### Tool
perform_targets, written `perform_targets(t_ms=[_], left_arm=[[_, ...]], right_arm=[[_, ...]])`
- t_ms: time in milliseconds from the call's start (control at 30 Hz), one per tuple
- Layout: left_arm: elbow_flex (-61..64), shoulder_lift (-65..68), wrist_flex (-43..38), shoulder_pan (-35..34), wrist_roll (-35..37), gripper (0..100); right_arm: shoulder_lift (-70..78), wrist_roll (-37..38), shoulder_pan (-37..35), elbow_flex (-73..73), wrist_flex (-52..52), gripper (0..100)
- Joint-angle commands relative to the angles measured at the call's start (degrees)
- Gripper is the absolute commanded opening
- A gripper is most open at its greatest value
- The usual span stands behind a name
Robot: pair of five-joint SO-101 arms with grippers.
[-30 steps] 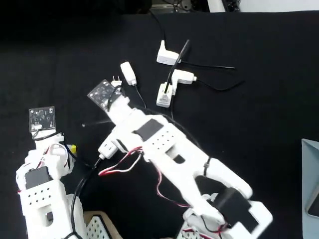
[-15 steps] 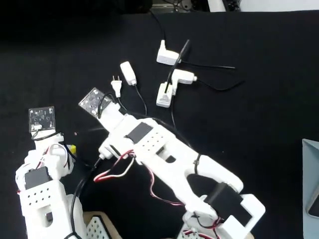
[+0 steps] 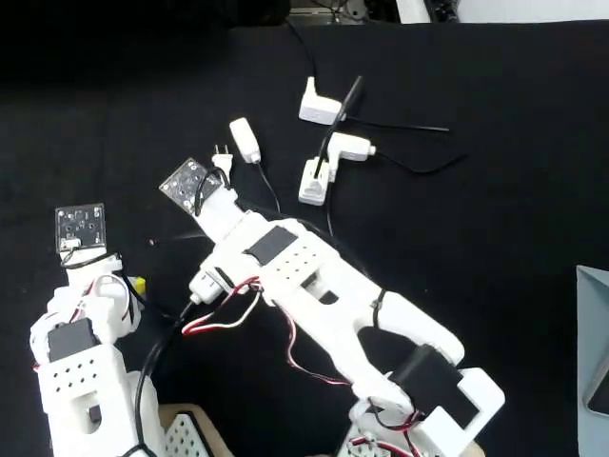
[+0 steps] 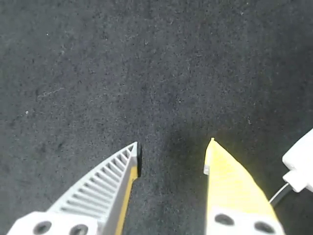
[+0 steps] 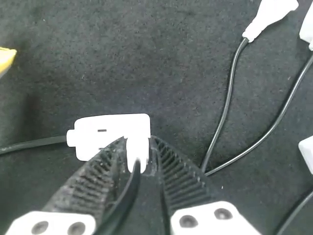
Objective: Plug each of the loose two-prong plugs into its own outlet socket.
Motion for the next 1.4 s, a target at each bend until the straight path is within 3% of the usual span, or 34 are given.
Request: perform_targets(t_ms=[0, 567, 833, 1133, 1367], left_arm=[[-0.22, -0.44, -0.79, 0.57, 0.26, 22], [0.75, -0.7, -1.14, 0.48, 0.26, 22], [0.92, -0.7, -1.14, 0.48, 0.26, 22], [0.92, -0.7, -0.97, 0.48, 0.26, 22], [0.92, -0.7, -0.97, 0.48, 0.26, 22]], right_arm=[[-0.04, 0.09, 0.7, -1.1, -0.79, 1.1], [10.33, 0.18, -1.76, -0.75, -0.62, 1.1], [0.75, 0.18, -0.62, -0.66, 0.88, 1.1], [-11.82, 0.53, 15.56, -0.92, 3.78, 1.1], [-14.55, 11.52, 32.97, -1.1, 3.43, 1.2]])
